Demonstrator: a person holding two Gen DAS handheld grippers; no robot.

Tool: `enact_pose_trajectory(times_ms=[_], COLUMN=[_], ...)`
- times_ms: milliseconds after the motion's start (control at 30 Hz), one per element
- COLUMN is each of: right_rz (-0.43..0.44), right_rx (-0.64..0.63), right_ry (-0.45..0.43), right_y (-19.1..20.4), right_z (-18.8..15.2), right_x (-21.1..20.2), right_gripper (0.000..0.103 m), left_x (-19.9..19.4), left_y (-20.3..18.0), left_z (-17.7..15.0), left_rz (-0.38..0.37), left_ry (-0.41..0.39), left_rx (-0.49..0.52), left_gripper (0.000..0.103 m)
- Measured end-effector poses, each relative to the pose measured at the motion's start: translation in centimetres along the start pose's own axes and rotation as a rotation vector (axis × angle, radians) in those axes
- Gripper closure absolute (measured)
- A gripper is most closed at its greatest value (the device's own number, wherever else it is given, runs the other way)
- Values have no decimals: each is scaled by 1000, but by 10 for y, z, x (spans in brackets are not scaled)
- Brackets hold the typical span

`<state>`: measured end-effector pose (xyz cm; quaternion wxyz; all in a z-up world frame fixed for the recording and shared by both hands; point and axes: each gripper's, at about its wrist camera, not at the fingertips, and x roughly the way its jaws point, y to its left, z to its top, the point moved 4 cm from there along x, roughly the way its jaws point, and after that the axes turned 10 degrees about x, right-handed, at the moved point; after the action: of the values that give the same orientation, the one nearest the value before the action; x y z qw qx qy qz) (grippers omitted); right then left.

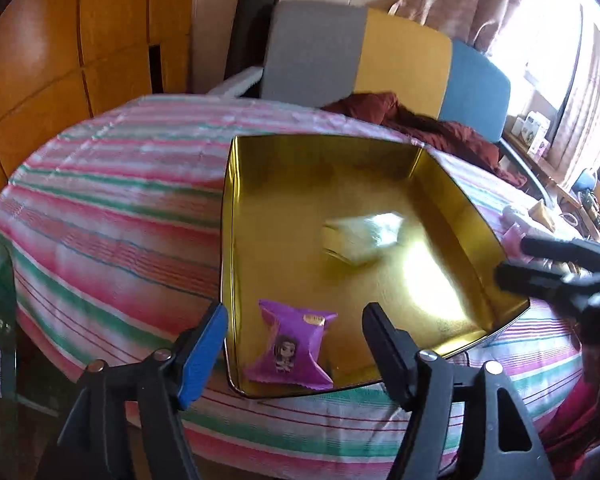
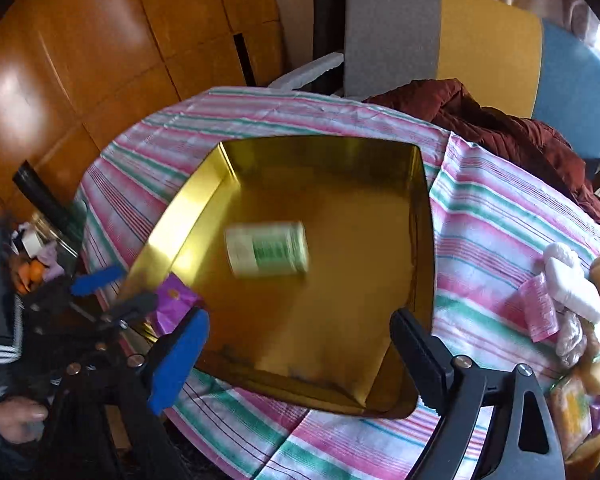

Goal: Organize objects
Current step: 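Drop the candy packet into the gold tray with the left tool while the right tool drops the box, then move the left tool back to the item pile above the white sponge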

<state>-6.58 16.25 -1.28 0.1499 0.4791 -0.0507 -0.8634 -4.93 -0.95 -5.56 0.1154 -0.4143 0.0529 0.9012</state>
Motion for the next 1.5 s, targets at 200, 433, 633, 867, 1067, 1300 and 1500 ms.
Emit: enact_pose_trajectory(times_ms=[200, 433, 633, 867, 1067, 1300, 1500], right_rz=[-51, -1, -11, -31, -49, -81, -150], right_rx=[57, 135, 159, 210, 273, 353, 422], right_ry=[-30, -48, -91, -129, -138, -137, -157], right_y=[-14, -27, -32, -51, -78, -121, -172], right_z=[-9, -19, -25, -32, -41, -53, -56], right_x=[3, -5, -15, -28, -38, -52, -76], right_gripper=[19, 12, 9, 9, 9, 9, 9], left_x=[-12, -5, -12, -14, -17, -22, -21], left_y=[5, 11, -1, -20, -36, -72, -109], left_z=[6, 5, 4, 9, 14, 32, 43], left_rz=[-5, -43, -42, -44, -80, -172, -231], left_ry=[-64, -21, -36, -18, -19, -34, -28], left_rx=[-50, -122, -82, -19, 24, 142, 261], left_gripper=[32, 41, 40, 39, 39, 39, 39])
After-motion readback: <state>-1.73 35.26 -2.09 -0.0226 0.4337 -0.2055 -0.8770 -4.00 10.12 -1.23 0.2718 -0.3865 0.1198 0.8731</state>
